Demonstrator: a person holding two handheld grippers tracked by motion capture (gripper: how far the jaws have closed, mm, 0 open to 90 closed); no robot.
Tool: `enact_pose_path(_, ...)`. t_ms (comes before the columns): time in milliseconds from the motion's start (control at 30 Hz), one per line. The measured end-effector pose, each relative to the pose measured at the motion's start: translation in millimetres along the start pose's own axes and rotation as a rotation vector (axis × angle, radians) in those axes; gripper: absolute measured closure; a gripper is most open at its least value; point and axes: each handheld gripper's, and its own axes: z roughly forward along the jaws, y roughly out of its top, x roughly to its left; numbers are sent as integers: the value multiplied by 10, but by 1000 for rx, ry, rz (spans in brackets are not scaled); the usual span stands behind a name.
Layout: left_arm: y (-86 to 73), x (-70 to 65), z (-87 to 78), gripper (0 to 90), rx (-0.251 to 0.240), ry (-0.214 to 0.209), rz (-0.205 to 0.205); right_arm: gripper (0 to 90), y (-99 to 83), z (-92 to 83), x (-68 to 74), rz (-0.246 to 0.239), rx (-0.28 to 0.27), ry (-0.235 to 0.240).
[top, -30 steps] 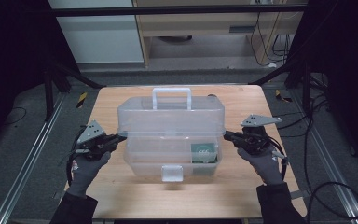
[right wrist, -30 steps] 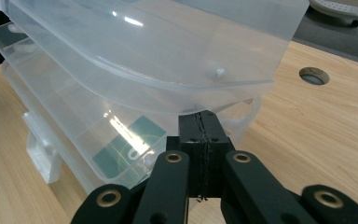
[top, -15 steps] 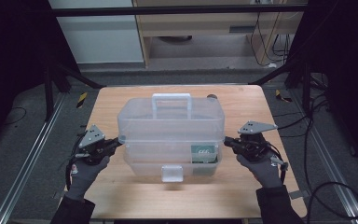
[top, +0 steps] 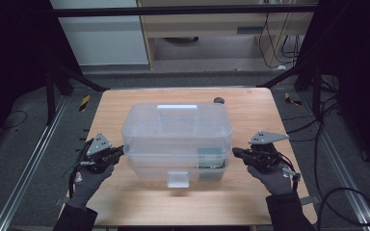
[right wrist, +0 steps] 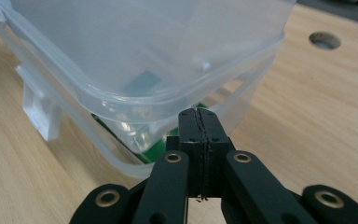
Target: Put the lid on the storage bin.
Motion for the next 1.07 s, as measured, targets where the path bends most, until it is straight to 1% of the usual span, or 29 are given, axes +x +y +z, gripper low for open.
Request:
enact_pose_path(100, -52, 30, 28, 884, 29, 15, 4, 897, -37, 50, 4, 2, 19, 1)
enact_pose_path(133, -73, 45, 37, 884, 26, 13, 1, 896, -43, 63, 3, -2, 29, -2)
enact_pose_path(167, -87, 68, 43, 882, 21, -4, -19, 896, -48, 74, 1, -3, 35, -3)
enact_pose_path(200, -96, 86, 52, 881, 35, 9, -24, 895, -54, 79, -4, 0, 36, -1)
enact_pose_path(233, -108, 99, 58, 878, 47, 44, -14, 894, -62, 81, -11, 4, 38, -1)
enact_pose_path(267, -123, 122, 61, 876, 59, 62, -19, 892, -75, 85, -26, 4, 41, -9)
enact_pose_path(300, -144, 150, 65, 872, 64, 76, -25, 889, -93, 93, -45, 8, 45, -18)
enact_pose_path(333, -168, 177, 70, 865, 69, 100, -32, 887, -115, 98, -68, 16, 57, -35)
enact_pose_path(400, -222, 238, 88, 843, 81, 135, -55, 871, -173, 119, -135, 38, 60, -59)
enact_pose_path(467, -277, 301, 104, 800, 81, 163, -87, 822, -233, 142, -208, 54, 60, -113)
enact_pose_path(500, -301, 330, 111, 780, 77, 176, -96, 803, -264, 148, -255, 72, 50, -124)
enact_pose_path(533, -328, 364, 114, 737, 73, 190, -113, 773, -293, 152, -297, 95, 40, -139)
enact_pose_path(567, -349, 392, 120, 702, 71, 197, -127, 740, -328, 150, -345, 105, 22, -172)
enact_pose_path(633, -386, 435, 126, 637, 60, 214, -143, 673, -369, 145, -414, 129, 8, -200)
enact_pose_path(700, -425, 478, 136, 556, 61, 240, -156, 597, -424, 138, -478, 139, -23, -245)
enact_pose_path(733, -446, 499, 143, 523, 62, 250, -166, 573, -447, 138, -510, 147, -21, -264)
enact_pose_path(767, -467, 520, 152, 479, 63, 255, -174, 530, -472, 138, -546, 150, -26, -276)
enact_pose_path(800, -487, 538, 159, 456, 67, 261, -180, 494, -498, 141, -576, 161, -29, -288)
enact_pose_path(867, -522, 567, 177, 411, 77, 279, -186, 457, -536, 143, -637, 172, -16, -312)
enact_pose_path(900, -537, 581, 185, 385, 81, 282, -186, 437, -560, 142, -663, 177, -19, -325)
enact_pose_path(933, -554, 597, 195, 360, 85, 282, -187, 425, -587, 142, -685, 186, -24, -334)
enact_pose_path(967, -562, 603, 202, 339, 87, 284, -192, 414, -616, 140, -720, 194, -13, -342)
enact_pose_path(1033, -580, 618, 216, 320, 97, 288, -192, 393, -657, 139, -767, 207, -8, -354)
enact_pose_path(1067, -587, 621, 222, 314, 99, 289, -192, 390, -675, 137, -786, 223, -8, -354)
